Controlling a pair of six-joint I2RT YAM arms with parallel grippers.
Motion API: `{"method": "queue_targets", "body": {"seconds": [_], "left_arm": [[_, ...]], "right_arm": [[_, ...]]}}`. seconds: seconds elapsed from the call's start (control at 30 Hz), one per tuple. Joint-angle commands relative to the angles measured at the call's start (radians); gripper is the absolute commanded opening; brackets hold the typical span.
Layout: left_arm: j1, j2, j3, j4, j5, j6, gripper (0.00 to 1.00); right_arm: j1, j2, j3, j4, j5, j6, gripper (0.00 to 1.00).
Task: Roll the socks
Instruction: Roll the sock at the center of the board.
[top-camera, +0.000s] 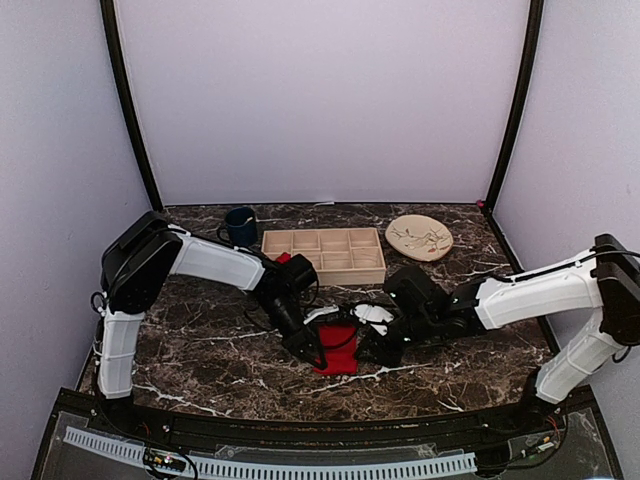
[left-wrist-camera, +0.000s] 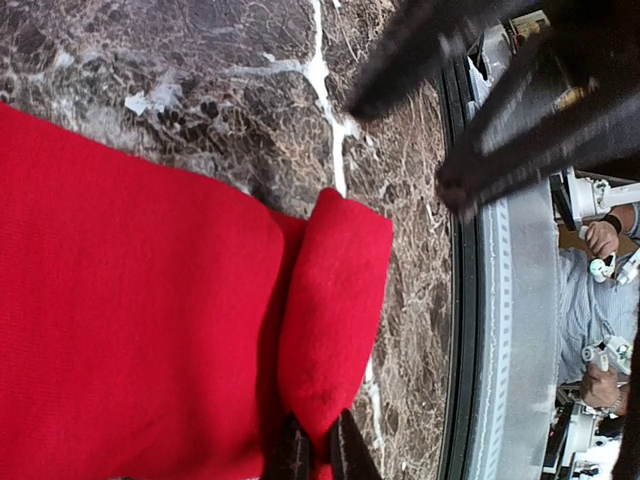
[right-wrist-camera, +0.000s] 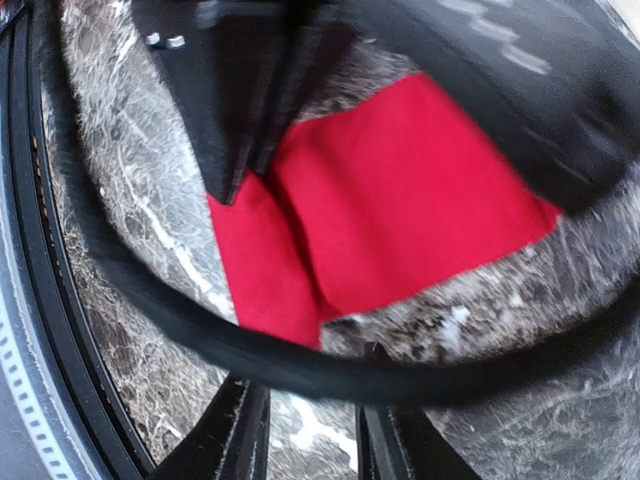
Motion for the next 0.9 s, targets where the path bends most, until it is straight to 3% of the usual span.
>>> {"method": "queue_targets", "body": {"seconds": [0.0, 0.23, 0.87], "left_arm": [[0.008, 0.025, 0.026, -0.065, 0.025, -0.001, 0.00], [0.014, 0.047, 0.041, -0.093, 0.043, 0.007, 0.00], [0.022, 0.059, 0.048, -0.113, 0.077, 0.021, 0.00]], "right_arm": [[0.062, 0.042, 0.053, -0.008, 0.080, -0.057, 0.29], [0.099, 0.086, 0.091, -0.031, 0.094, -0.095, 0.34], [0.115, 0.204, 0.160, -0.060, 0.110, -0.166, 0.35]]}}
